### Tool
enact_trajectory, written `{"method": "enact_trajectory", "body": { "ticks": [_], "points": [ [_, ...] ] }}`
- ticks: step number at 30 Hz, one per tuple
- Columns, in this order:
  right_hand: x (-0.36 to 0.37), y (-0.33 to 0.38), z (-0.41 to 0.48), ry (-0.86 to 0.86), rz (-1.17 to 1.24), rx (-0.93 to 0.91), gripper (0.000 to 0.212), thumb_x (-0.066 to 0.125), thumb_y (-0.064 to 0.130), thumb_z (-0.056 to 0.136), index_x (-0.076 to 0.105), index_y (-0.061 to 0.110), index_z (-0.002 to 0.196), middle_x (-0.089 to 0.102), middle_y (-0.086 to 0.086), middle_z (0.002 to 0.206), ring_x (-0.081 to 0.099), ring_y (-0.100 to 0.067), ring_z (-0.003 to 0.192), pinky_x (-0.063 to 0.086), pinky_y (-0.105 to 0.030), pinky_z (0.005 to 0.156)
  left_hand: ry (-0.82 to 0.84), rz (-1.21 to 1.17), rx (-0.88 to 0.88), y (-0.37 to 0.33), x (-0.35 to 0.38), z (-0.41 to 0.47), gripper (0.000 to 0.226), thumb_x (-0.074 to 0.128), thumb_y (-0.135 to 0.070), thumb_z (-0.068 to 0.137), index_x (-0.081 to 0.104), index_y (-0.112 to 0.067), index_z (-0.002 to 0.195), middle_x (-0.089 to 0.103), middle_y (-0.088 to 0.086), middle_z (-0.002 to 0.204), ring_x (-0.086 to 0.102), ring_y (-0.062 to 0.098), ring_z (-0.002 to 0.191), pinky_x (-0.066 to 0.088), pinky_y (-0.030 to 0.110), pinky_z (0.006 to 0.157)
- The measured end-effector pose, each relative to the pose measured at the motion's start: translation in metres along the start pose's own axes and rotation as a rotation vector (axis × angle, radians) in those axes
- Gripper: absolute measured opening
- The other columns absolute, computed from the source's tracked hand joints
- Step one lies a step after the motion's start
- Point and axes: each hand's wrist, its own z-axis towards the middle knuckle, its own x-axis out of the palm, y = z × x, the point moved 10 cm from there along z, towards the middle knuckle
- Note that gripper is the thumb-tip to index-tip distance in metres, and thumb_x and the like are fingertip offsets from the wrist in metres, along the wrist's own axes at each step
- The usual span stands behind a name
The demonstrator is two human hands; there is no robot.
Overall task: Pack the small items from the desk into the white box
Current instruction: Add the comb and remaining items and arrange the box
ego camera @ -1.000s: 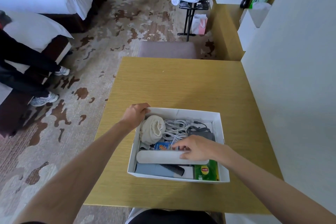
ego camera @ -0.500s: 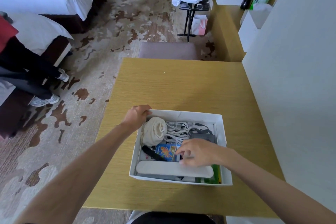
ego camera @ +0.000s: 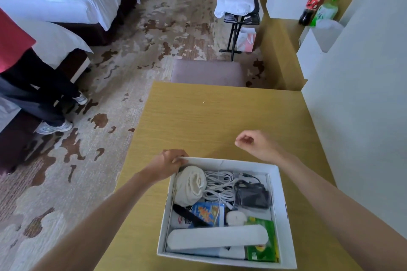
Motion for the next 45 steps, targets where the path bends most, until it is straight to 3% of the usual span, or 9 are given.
{"method": "enact_trajectory", "body": {
  "ticks": [4, 9, 16, 22, 27, 30, 35, 39, 45],
  "points": [
    [0.039, -0.032, 0.046, 0.275, -0.190, 0.097, 0.026, 0.067, 0.035, 0.087, 0.064, 0.024, 0.111, 0.060, 0.016, 0.097, 0.061, -0.003, 0.093, 0.047, -0.017, 0.072, 0.051, -0.145, 0.056, 0.005, 0.009, 0.005, 0.015, 0.052, -0.037, 0.091, 0.062, -0.047, 0.086, 0.067, -0.020, 0.087, 0.063, -0.001, 0.083, 0.048, 0.017, 0.064],
    [0.099, -0.059, 0.074, 0.591, -0.375, 0.116, 0.032, 0.074, 0.037, 0.081, 0.063, 0.023, 0.107, 0.064, 0.007, 0.100, 0.063, -0.015, 0.093, 0.055, -0.029, 0.085, 0.058, -0.262, 0.149, 0.008, 0.015, 0.009, 0.025, 0.045, -0.044, 0.091, 0.066, -0.031, 0.092, 0.068, -0.017, 0.088, 0.064, 0.001, 0.082, 0.052, 0.023, 0.065],
    [0.137, -0.058, 0.076, 0.760, -0.520, 0.014, 0.010, 0.070, 0.028, 0.084, 0.062, 0.023, 0.087, 0.059, 0.008, 0.087, 0.055, -0.010, 0.080, 0.053, -0.029, 0.077, 0.097, -0.365, 0.210, 0.006, 0.025, 0.016, 0.023, 0.047, -0.025, 0.094, 0.067, -0.015, 0.097, 0.066, -0.010, 0.089, 0.062, 0.003, 0.082, 0.045, 0.015, 0.067],
    [0.148, -0.046, 0.066, 0.836, -0.657, -0.085, 0.022, 0.064, 0.032, 0.086, 0.066, 0.011, 0.093, 0.067, -0.007, 0.096, 0.062, -0.022, 0.083, 0.057, -0.041, 0.075, 0.127, -0.389, 0.224, 0.001, 0.025, 0.017, 0.037, 0.040, -0.038, 0.091, 0.067, -0.014, 0.098, 0.067, -0.004, 0.090, 0.063, 0.007, 0.082, 0.045, 0.019, 0.068],
    [0.125, -0.052, 0.074, 0.716, -0.578, -0.006, 0.014, 0.052, 0.029, 0.093, 0.062, 0.020, 0.099, 0.063, 0.001, 0.093, 0.062, -0.015, 0.080, 0.055, -0.030, 0.070, 0.132, -0.422, 0.181, -0.002, 0.024, 0.014, 0.042, 0.038, -0.040, 0.088, 0.067, -0.010, 0.098, 0.067, 0.001, 0.091, 0.065, 0.015, 0.084, 0.050, 0.028, 0.068],
    [0.123, -0.052, 0.072, 0.686, -0.666, -0.024, 0.024, 0.059, 0.042, 0.090, 0.058, 0.021, 0.101, 0.059, 0.004, 0.091, 0.060, -0.017, 0.080, 0.056, -0.036, 0.072, 0.115, -0.419, 0.171, -0.004, 0.022, 0.012, 0.046, 0.039, -0.043, 0.088, 0.067, -0.008, 0.098, 0.068, 0.002, 0.091, 0.065, 0.013, 0.084, 0.050, 0.027, 0.068],
    [0.105, -0.051, 0.070, 0.559, -0.744, -0.003, 0.018, 0.056, 0.032, 0.093, 0.057, 0.014, 0.090, 0.059, -0.004, 0.086, 0.059, -0.020, 0.073, 0.053, -0.039, 0.062, 0.097, -0.427, 0.168, -0.005, 0.022, 0.010, 0.046, 0.039, -0.042, 0.088, 0.066, -0.006, 0.097, 0.069, 0.005, 0.089, 0.067, 0.016, 0.082, 0.053, 0.032, 0.064],
    [0.073, -0.041, 0.060, 0.413, -0.579, 0.016, 0.012, 0.056, 0.028, 0.095, 0.056, 0.018, 0.089, 0.060, -0.002, 0.085, 0.062, -0.018, 0.067, 0.057, -0.038, 0.060, 0.108, -0.469, 0.130, 0.000, 0.025, 0.008, 0.041, 0.043, -0.043, 0.088, 0.067, -0.009, 0.092, 0.069, 0.002, 0.085, 0.067, 0.018, 0.079, 0.051, 0.029, 0.063],
    [0.010, 0.005, 0.014, 0.098, -0.342, -0.081, 0.009, 0.055, 0.033, 0.090, 0.055, 0.025, 0.090, 0.057, 0.007, 0.085, 0.053, -0.012, 0.059, 0.048, -0.024, 0.048, 0.082, -0.420, -0.009, 0.007, 0.023, 0.002, 0.029, 0.046, -0.043, 0.082, 0.067, -0.023, 0.077, 0.068, -0.004, 0.076, 0.062, 0.013, 0.073, 0.048, 0.032, 0.064]
  ]
}}
